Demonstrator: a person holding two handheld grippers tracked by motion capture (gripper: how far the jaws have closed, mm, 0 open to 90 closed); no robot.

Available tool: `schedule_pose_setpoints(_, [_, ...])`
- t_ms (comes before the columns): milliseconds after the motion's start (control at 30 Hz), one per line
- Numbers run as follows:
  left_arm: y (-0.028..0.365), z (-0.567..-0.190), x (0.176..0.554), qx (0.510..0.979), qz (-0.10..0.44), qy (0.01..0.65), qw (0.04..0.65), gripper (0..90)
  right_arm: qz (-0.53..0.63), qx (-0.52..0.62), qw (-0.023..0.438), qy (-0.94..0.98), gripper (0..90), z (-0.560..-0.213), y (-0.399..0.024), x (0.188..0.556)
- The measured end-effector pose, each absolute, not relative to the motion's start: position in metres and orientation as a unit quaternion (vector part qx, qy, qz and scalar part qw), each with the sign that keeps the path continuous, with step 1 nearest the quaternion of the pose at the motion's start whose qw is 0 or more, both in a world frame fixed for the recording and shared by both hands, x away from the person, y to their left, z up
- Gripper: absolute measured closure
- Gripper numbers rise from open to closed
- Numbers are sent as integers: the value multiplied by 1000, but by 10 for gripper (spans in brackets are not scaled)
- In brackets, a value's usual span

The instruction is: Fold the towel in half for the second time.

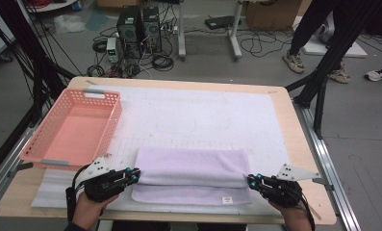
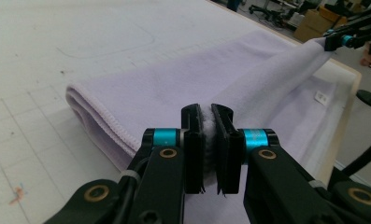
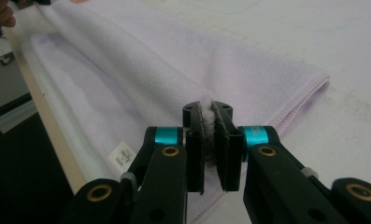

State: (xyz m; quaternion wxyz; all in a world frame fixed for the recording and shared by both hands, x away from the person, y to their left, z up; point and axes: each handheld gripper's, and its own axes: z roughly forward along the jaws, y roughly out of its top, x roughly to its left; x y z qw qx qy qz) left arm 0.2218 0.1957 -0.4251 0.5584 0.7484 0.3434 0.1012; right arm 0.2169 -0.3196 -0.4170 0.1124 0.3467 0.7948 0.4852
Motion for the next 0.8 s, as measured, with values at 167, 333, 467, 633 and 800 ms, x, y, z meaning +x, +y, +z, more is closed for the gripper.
schedule_pose_setpoints(167, [195,-433,213,770,81,344,531,836,471,334,106,809,843,-420,-320,211])
schedule_pose_setpoints(333, [198,-433,212,772,63,348,529,792,463,324,81,821,842,-426,-323,208])
schedule_pose_setpoints(467, [207,-425,217,736,60,376,560,525,486,325,48,810,678,-424,-332,206])
schedule_pose_setpoints(633, [204,-419,229,720,102,397,560,524,528,377,84,756,586,-416,-337,211])
schedule_pose_setpoints(800, [184,-431,237,747,117,398,520,531,476,378,110,786,561,-425,-309,222])
